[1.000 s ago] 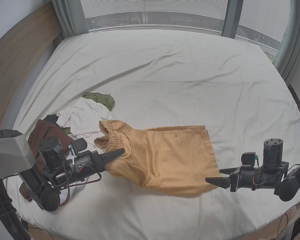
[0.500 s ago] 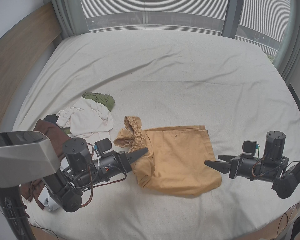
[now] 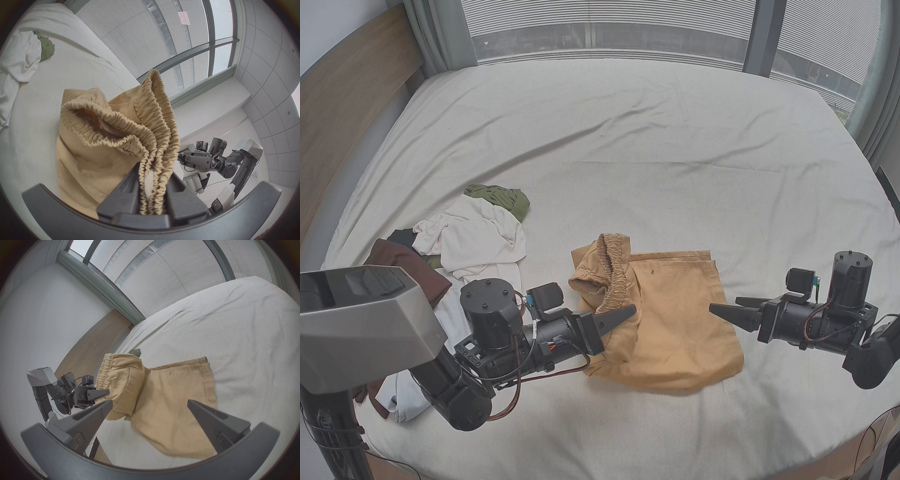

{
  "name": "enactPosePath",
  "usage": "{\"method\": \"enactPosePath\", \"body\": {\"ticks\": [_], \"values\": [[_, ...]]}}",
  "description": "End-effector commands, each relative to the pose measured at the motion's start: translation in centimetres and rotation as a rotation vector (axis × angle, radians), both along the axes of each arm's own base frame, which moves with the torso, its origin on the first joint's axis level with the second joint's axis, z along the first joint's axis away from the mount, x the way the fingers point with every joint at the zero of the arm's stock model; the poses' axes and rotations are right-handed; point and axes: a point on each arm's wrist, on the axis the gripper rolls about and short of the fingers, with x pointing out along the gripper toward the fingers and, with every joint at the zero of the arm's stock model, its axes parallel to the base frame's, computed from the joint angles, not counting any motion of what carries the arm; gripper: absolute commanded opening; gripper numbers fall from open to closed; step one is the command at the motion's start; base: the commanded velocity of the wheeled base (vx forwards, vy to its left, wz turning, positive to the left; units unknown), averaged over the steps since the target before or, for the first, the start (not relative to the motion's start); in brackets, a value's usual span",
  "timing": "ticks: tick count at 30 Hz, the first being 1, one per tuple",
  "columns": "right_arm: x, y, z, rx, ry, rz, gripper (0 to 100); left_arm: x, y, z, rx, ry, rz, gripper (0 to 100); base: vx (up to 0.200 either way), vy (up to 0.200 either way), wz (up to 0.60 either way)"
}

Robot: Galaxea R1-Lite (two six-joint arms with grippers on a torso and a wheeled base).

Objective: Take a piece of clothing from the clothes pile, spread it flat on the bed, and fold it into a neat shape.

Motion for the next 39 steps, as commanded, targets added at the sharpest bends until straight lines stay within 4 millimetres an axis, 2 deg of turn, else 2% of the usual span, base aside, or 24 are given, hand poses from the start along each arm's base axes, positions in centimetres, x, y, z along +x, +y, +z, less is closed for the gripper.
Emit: {"method": "enactPosePath", "body": {"ticks": [1, 10, 19, 32, 33, 39], "values": [[0.3, 0.1, 0.5, 0.014, -0.016, -0.005, 100, 0.1, -1.7, 0.0, 0.0, 0.0, -0.019, 0, 0.0, 0.0, 0.0], [0.6, 0.0, 1.3, 0.042, -0.029, -0.017, 100, 0.7, -3.8, -0.9, 0.012, 0.012, -0.03, 0, 0.0, 0.0, 0.0], [1.0, -0.3, 1.6, 0.058, -0.035, -0.036, 100, 0.8, -5.9, -0.2, 0.01, 0.012, -0.069, 0, 0.0, 0.0, 0.0], [1.3, -0.6, 2.0, 0.068, -0.047, -0.048, 100, 1.4, -7.0, -0.7, 0.018, 0.019, -0.07, 0, 0.0, 0.0, 0.0], [1.3, -0.6, 2.0, 0.068, -0.047, -0.048, 100, 1.4, -7.0, -0.7, 0.019, 0.018, -0.069, 100, 0.0, 0.0, 0.0], [1.3, -0.5, 1.9, 0.065, -0.04, -0.046, 100, 1.0, -7.4, 0.0, 0.005, 0.002, -0.065, 100, 0.0, 0.0, 0.0]]}}
